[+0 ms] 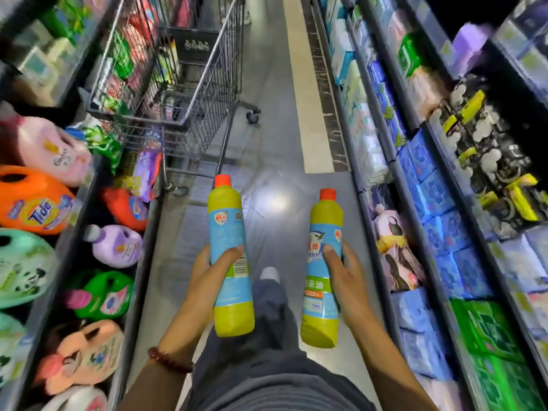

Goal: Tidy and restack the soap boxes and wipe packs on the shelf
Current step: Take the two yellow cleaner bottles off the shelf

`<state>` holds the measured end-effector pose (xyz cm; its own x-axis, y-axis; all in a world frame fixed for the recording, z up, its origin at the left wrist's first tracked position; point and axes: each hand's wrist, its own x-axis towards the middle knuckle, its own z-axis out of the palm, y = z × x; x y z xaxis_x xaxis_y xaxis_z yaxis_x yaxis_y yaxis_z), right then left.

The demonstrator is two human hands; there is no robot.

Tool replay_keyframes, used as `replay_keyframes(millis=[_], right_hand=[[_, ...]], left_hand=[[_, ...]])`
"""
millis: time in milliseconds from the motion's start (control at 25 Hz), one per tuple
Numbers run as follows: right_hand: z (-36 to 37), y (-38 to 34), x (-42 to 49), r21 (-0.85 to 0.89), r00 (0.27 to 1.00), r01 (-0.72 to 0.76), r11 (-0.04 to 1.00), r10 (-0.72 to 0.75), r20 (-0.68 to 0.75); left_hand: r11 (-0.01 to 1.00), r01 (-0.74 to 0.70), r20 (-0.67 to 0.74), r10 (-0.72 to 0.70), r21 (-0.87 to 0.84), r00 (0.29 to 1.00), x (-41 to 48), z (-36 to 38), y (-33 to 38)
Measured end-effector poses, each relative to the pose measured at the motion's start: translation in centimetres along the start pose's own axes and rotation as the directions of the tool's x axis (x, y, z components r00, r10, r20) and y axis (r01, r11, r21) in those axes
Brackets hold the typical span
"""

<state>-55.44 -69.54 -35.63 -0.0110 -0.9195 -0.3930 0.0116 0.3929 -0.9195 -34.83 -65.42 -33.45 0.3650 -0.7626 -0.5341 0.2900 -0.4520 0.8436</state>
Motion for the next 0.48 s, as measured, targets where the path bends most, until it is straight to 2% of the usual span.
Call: replay_keyframes(millis=[160,280,480], right_hand=[[2.4,-6.4,12.1,-0.046,0.999,0.04,0.998,-0.039,0.027],[3.0,-10.8,19.8,-0.005,0.997,0.081,0.997,-0.081,-0.001],[2.6,-15.5,32.2,0.021,0.996,0.074,0.997,-0.073,-0.045]], left_hand=[[0.999,-0.038,0.012,0.039,-0.037,0.999,10.0,3.4,7.3],[0.998,-0.045,0.015,0.046,-0.031,0.999,16.2,6.6,12.3],[0.997,-0.06,-0.013,0.059,-0.043,0.998,26.1,12.9,18.2]])
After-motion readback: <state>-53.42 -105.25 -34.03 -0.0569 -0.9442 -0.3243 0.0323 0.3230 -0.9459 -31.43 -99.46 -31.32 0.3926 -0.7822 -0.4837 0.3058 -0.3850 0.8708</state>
